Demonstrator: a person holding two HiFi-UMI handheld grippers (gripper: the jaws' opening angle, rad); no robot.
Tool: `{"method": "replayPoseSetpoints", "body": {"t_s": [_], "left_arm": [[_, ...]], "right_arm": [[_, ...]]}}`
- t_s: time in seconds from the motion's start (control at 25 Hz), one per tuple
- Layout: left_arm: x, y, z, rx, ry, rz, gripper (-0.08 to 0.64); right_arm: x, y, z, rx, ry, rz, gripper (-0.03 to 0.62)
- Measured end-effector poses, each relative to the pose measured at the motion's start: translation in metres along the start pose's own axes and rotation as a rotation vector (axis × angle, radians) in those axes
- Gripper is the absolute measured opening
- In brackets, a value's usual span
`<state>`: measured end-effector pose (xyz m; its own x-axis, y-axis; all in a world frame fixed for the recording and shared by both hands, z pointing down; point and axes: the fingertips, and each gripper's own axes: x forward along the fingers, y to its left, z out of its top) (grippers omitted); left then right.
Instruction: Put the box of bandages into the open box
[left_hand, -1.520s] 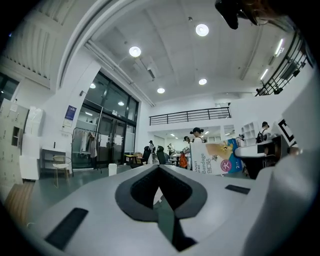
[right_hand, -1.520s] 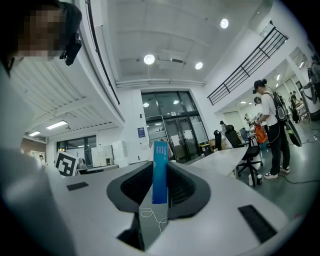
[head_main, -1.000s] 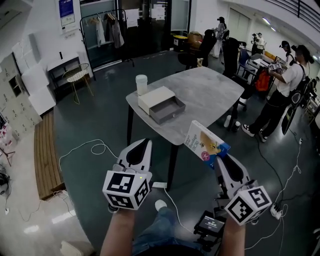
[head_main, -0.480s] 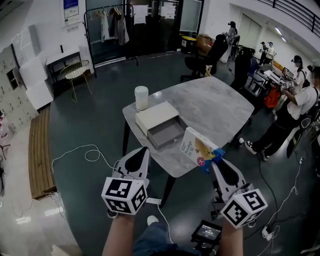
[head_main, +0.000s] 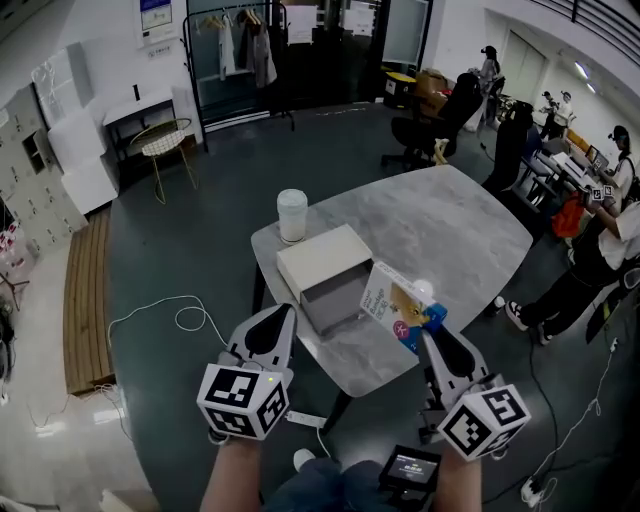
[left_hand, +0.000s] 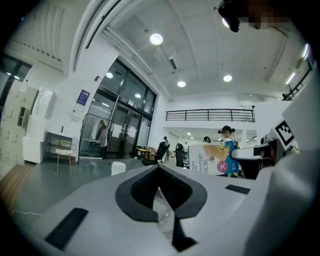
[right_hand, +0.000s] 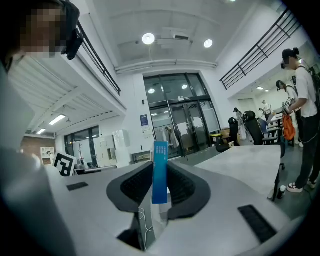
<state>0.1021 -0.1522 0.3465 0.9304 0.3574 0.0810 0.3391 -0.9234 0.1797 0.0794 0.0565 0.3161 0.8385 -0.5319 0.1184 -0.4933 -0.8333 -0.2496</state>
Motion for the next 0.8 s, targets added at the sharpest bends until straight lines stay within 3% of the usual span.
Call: {"method": "replayPoseSetpoints", "body": {"t_s": [0.32,0.8], "left_arm": [[0.013,0.016,-0.009,-0.015,0.003,0.103,0.011],[0.034,0.034,0.018,-0.007,-0.076,0.413,0.011]], "right_arm": [[0.036,-0.03,0.006,0.01,0.019,0.065,0.098],[0.126,-0.076,0.044,0.028,0.037,0.328,0.1]]}}
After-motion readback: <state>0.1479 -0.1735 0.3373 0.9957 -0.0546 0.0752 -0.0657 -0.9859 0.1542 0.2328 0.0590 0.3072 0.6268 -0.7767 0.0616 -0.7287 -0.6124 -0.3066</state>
